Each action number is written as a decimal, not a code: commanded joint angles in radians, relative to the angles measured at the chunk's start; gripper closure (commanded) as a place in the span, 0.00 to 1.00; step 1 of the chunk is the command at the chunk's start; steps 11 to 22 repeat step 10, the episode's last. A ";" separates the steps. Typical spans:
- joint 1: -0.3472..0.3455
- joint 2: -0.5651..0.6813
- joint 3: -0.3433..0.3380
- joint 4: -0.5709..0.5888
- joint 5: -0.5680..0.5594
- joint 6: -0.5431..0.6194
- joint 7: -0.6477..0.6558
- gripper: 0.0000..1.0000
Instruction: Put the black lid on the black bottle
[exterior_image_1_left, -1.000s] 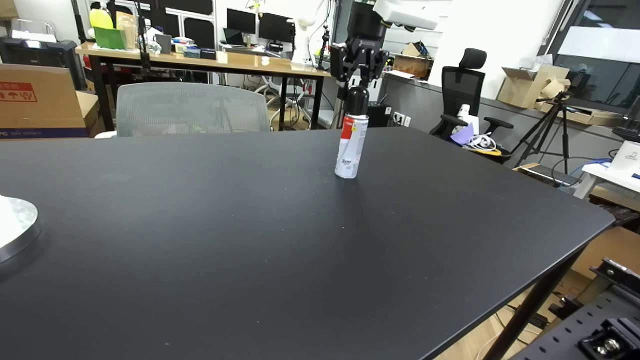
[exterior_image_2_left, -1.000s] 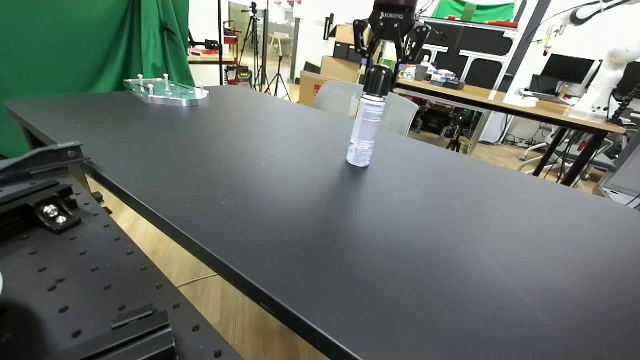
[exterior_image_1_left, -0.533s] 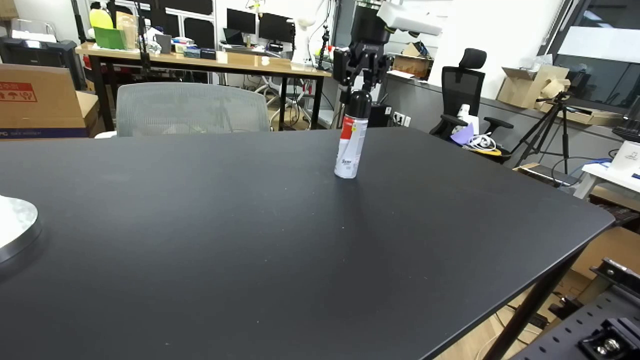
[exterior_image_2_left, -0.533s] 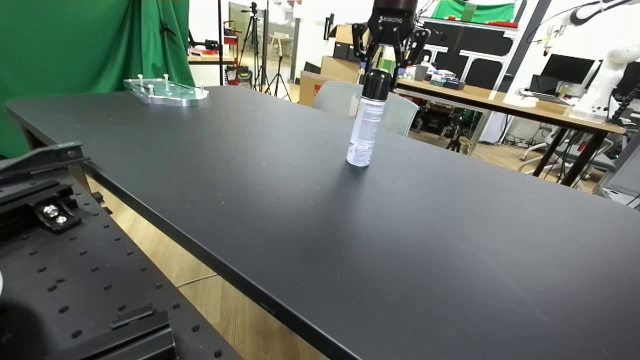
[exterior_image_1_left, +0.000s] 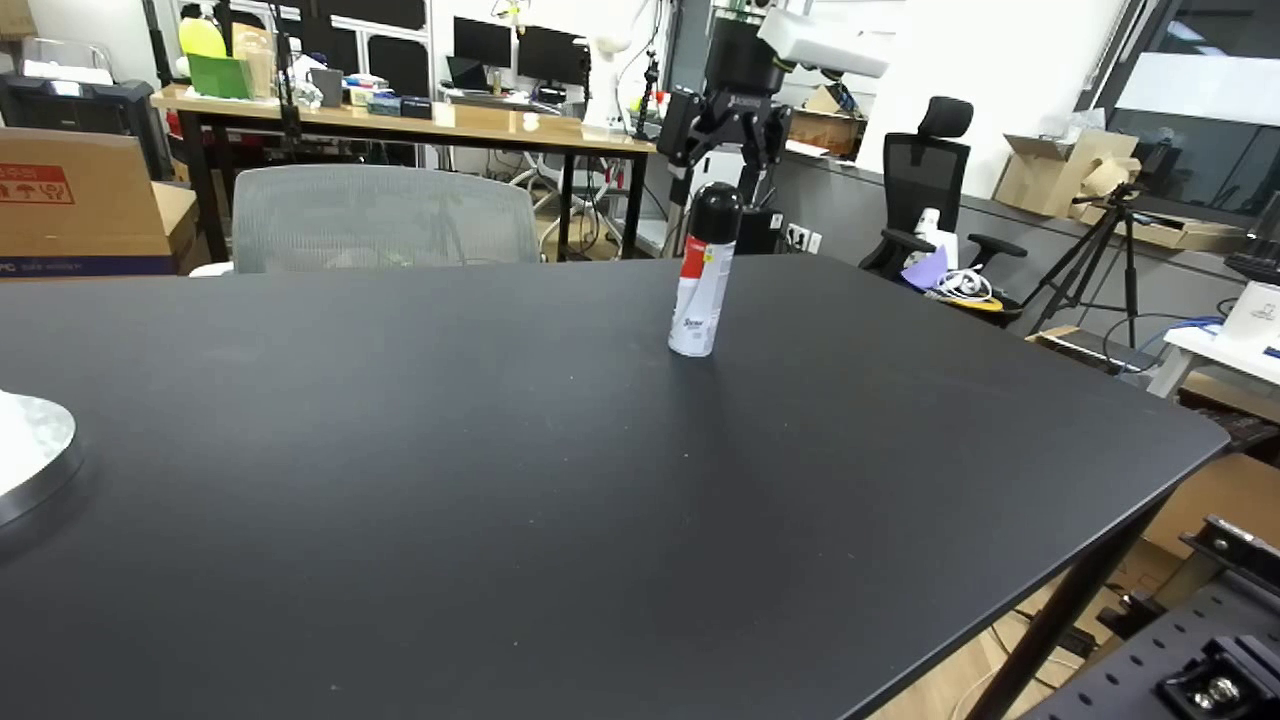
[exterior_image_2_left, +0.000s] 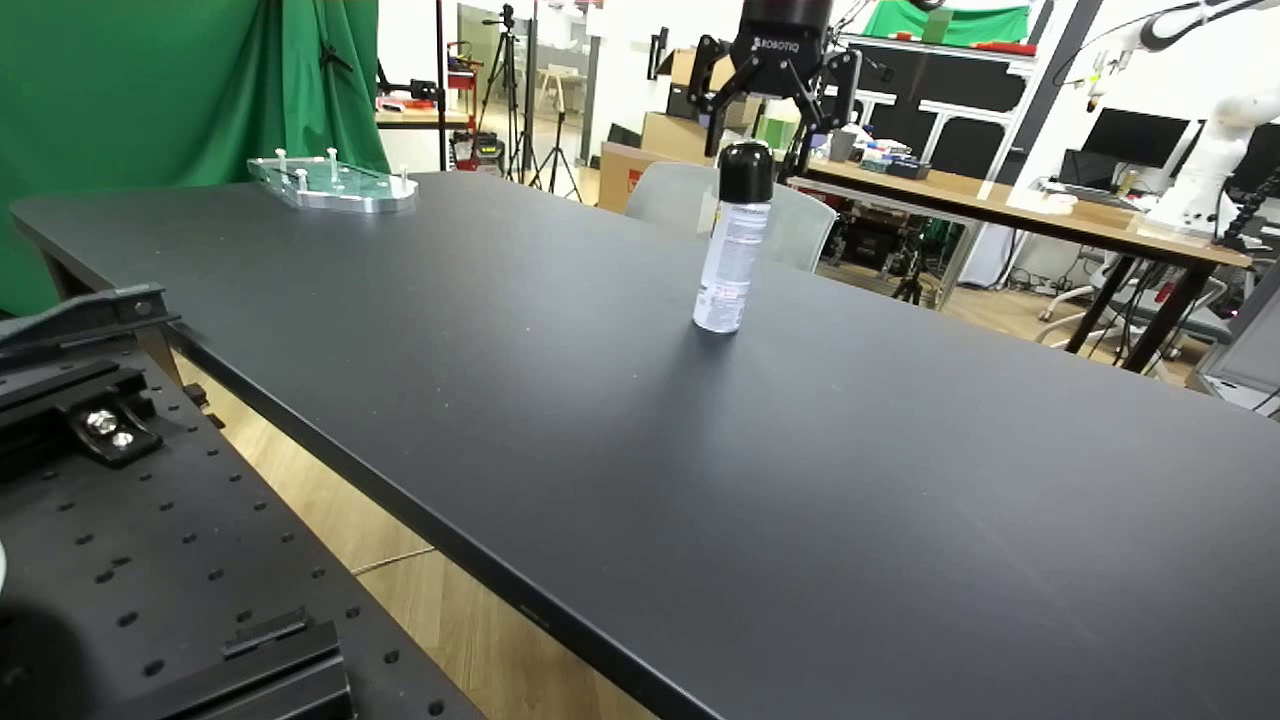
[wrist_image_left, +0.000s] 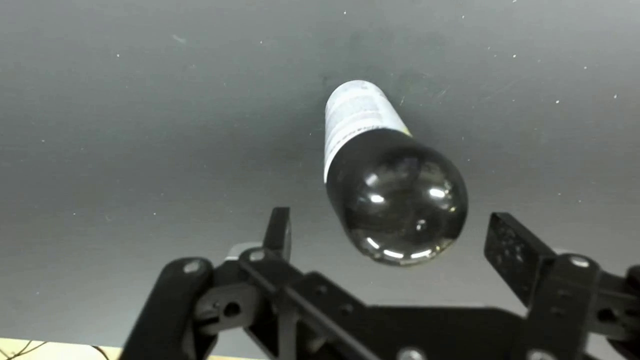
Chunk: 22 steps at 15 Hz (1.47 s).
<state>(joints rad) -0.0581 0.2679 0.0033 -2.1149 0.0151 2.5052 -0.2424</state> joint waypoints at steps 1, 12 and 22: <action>0.000 -0.055 0.009 -0.030 0.007 0.016 -0.003 0.00; 0.054 -0.186 0.010 -0.074 -0.050 -0.031 0.049 0.00; 0.054 -0.186 0.010 -0.074 -0.050 -0.031 0.049 0.00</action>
